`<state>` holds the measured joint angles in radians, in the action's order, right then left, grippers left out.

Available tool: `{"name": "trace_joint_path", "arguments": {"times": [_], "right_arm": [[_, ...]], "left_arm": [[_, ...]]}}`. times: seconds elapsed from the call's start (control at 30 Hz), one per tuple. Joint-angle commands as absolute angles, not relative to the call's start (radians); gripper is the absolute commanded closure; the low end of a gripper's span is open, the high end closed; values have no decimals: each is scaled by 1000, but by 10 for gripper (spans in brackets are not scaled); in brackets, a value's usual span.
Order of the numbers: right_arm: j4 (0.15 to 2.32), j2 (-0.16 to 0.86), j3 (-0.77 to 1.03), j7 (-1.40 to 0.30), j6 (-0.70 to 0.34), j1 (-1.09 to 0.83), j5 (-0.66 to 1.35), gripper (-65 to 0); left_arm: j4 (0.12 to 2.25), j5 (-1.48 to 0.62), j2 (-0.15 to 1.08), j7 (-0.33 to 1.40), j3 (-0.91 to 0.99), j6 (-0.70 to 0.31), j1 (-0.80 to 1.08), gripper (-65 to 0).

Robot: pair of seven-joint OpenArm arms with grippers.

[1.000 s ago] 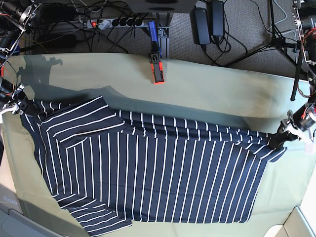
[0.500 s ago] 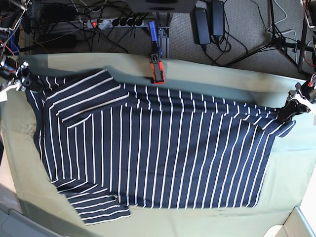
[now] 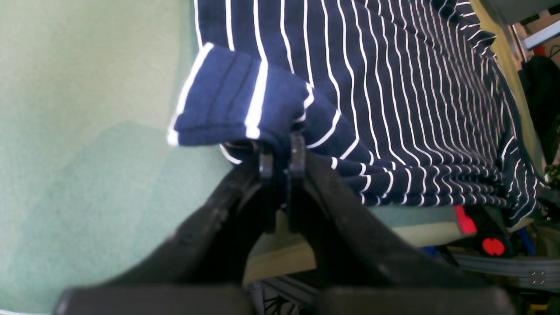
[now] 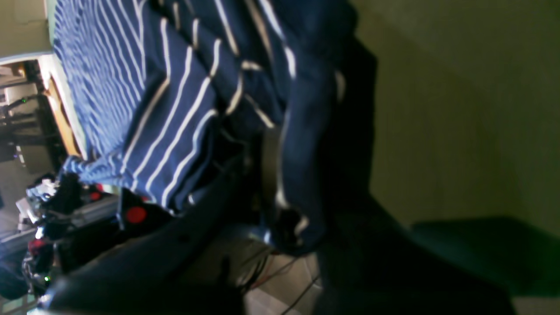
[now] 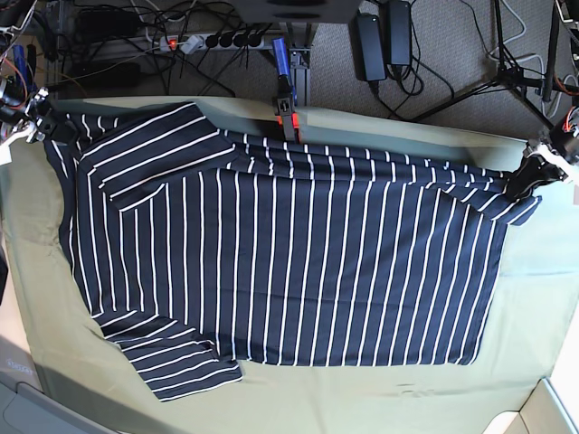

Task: Fold the T-shirt properly
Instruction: 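Drag the folded shirt with both grippers back toward the robot, then release the shirt and move both grippers to the hem corners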

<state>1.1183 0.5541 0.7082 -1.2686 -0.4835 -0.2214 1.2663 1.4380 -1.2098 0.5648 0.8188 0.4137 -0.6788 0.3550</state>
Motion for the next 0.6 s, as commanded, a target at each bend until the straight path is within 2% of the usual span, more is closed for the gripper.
{"name": "trace_joint_path", "arguments": {"times": [0.0, 0.4, 0.53, 0.57], "right_arm": [[1140, 587, 719, -1266, -577, -229, 1276, 0], [1172, 584, 719, -1242, -576, -228, 1242, 0], [1172, 585, 719, -1200, -576, -223, 1188, 0], [1172, 585, 719, -1200, -576, -220, 1188, -102]], "left_arm": [[1455, -1231, 581, 799, 437, -698, 355, 0], [1460, -1234, 565, 812, 464, -698, 371, -9], [1460, -1237, 565, 813, 464, -698, 371, -295], [1460, -1237, 565, 813, 464, -698, 371, -338]]}}
